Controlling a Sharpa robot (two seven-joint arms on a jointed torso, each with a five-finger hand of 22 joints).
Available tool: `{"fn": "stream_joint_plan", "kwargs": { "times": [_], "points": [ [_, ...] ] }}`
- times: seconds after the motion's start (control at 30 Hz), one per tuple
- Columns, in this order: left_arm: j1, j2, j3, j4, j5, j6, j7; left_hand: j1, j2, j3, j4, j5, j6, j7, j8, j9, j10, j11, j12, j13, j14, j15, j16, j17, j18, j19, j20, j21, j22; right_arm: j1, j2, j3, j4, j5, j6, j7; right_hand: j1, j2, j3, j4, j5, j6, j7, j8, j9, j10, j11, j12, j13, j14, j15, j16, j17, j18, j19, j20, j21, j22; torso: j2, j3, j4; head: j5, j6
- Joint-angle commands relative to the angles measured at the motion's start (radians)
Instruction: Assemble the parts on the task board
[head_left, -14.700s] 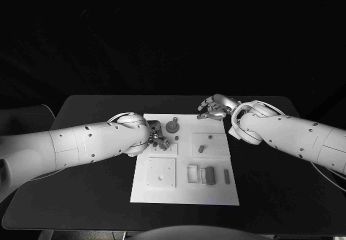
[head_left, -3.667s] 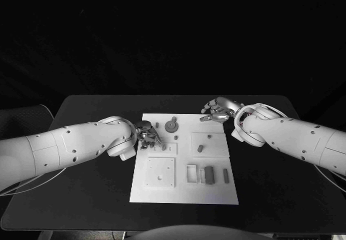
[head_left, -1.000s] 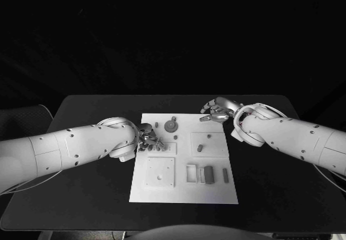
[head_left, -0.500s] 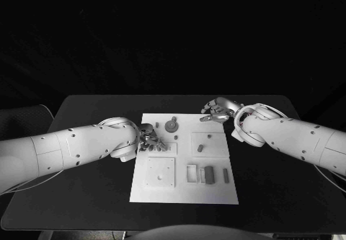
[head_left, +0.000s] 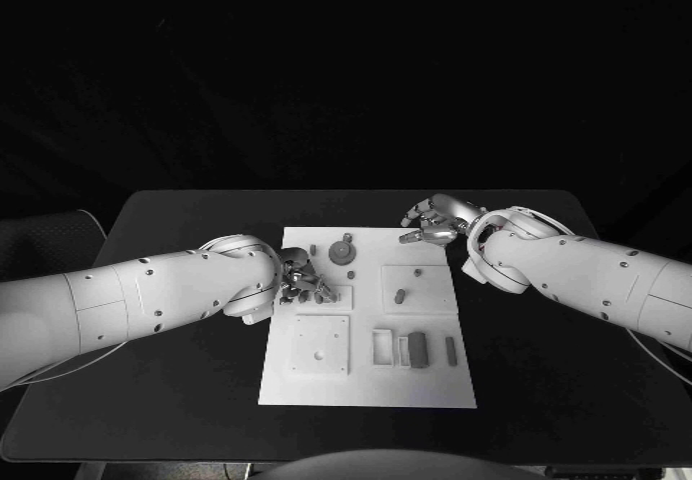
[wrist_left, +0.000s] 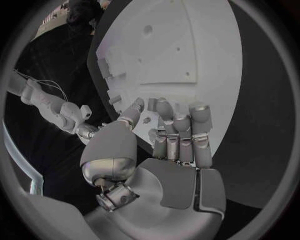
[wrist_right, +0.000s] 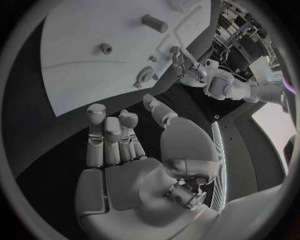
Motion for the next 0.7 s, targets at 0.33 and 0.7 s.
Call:
{"fn": "stream_joint_plan", "kwargs": {
  "times": [0.33,0.7],
  "points": [
    [0.000,0.010,0.000,-0.005,-0.020,-0.005,-0.015,0.014,0.029,0.004,-0.001,-0.007,0.015,-0.003,0.008,0.003,0.013,-0.002,0.008,0.002,0.007,-0.009,0.010,0.002,0.098,0.009,-0.005,0.011,0.017,0.000,0.001,0.000,0.001,-0.005,0.012,0.005,-0.010,0.001,0.003,0.005,0.004,0.000,0.005,0.005,-0.001,-0.008,0.001,0.005,-0.002,-0.002,-0.004,0.005,-0.001,0.068,-0.002,-0.007,-0.004,0.005,0.000,-0.0002,-0.0004,-0.002,0.000],
    [0.000,0.019,0.000,-0.023,-0.016,0.028,-0.013,0.036,0.079,0.009,-0.006,-0.008,0.018,-0.004,0.009,0.004,0.015,-0.003,0.009,0.002,0.009,-0.010,0.012,0.002,0.096,0.008,-0.006,0.018,0.018,0.000,0.001,0.000,0.001,-0.005,0.011,0.005,-0.011,0.001,0.003,0.006,0.004,0.000,0.005,0.005,-0.001,-0.008,0.001,0.006,-0.002,-0.002,-0.004,0.005,-0.001,0.068,-0.002,-0.007,-0.004,0.005,0.000,0.0002,-0.0001,-0.003,-0.003]
  ]
}}
